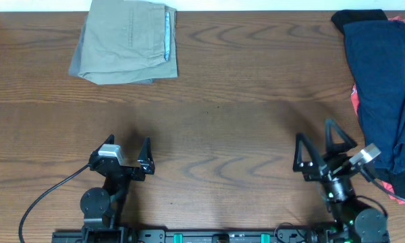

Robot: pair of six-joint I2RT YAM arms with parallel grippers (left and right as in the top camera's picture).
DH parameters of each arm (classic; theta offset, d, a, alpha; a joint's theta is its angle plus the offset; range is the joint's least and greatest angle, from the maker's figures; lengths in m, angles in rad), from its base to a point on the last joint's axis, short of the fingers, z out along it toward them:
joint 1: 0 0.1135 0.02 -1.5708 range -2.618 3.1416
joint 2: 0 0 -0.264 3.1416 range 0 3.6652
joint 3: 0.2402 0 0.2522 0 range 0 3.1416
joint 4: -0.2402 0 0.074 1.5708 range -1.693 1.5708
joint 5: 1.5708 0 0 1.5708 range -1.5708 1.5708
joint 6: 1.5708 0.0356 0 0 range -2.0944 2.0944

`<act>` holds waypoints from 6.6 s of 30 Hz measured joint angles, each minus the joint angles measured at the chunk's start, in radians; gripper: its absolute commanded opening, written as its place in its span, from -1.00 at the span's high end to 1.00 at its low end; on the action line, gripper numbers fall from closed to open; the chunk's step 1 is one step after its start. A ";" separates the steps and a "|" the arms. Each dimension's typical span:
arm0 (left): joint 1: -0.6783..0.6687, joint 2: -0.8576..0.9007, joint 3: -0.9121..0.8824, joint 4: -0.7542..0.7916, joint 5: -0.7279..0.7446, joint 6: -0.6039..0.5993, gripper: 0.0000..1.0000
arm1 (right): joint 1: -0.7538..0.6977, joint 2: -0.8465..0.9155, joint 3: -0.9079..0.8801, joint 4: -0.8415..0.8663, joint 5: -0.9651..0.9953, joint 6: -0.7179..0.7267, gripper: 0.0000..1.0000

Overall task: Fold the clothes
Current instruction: 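Reach the right gripper to the navy trousers on the right pile, then grasp the navy trousers with the right gripper and pull them left, then lay the navy trousers on the table center and release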

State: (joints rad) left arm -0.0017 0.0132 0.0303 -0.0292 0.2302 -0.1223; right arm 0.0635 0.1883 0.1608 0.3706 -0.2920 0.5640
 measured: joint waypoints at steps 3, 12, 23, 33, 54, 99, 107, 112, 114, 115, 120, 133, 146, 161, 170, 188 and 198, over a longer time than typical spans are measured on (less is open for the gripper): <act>0.000 0.000 0.000 0.000 0.000 0.000 -0.96 | 0.000 0.149 0.139 -0.056 0.017 -0.114 -0.98; 0.000 0.001 0.000 0.000 0.000 0.000 -0.96 | 0.000 0.797 0.715 -0.435 0.223 -0.415 -0.98; 0.000 0.002 0.000 0.000 0.000 0.000 -0.96 | -0.008 1.495 1.361 -0.824 0.691 -0.594 -0.99; 0.000 0.002 0.000 0.000 0.000 0.000 -0.95 | -0.090 1.708 1.400 -0.691 0.866 -0.795 -0.99; 0.000 0.002 0.000 0.000 0.000 0.000 -0.96 | -0.192 2.110 1.428 -0.446 0.891 -0.976 -0.94; 0.000 0.002 0.000 0.000 0.000 0.000 -0.95 | -0.254 2.145 1.444 -0.433 0.887 -0.889 -0.13; 0.000 0.002 0.000 0.000 0.000 0.000 -0.96 | -0.249 2.145 1.445 -0.433 0.911 -0.888 -0.10; 0.000 0.002 0.000 0.000 0.000 0.000 -0.96 | -0.247 2.145 1.445 -0.407 0.940 -0.885 0.15; 0.000 0.002 0.000 0.000 0.000 0.000 -0.96 | -0.247 2.145 1.446 -0.399 0.948 -0.885 0.22; 0.000 0.002 0.000 0.000 0.000 0.000 -0.96 | -0.247 2.145 1.447 -0.397 0.953 -0.885 0.24; 0.000 0.002 0.000 0.000 0.000 0.000 -0.96 | -0.247 2.145 1.447 -0.396 0.959 -0.885 0.49; 0.000 0.002 0.000 0.000 0.000 0.000 -0.95 | -0.244 2.143 1.448 -0.414 1.000 -0.855 0.98; 0.000 0.002 0.000 0.000 0.000 0.000 -0.96 | -0.238 1.987 1.449 -0.490 1.043 -0.724 0.98; 0.000 0.002 0.000 0.000 0.000 0.000 -0.96 | -0.069 1.937 1.450 -0.586 1.048 -0.679 0.98; 0.000 0.002 0.000 0.000 0.000 0.000 -0.96 | 0.119 1.937 1.450 -0.724 0.943 -0.542 0.98; 0.000 0.002 0.000 0.000 0.000 0.000 -0.96 | 0.516 1.937 1.451 -0.982 0.214 -0.262 0.98; 0.000 0.002 0.000 0.000 0.000 0.000 -0.96 | 0.610 1.844 1.452 -1.241 0.070 -0.215 0.98</act>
State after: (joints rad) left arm -0.0017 0.0151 0.0303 -0.0292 0.2306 -0.1223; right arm 0.6735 2.0327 1.6123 -0.8700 -0.2218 0.3489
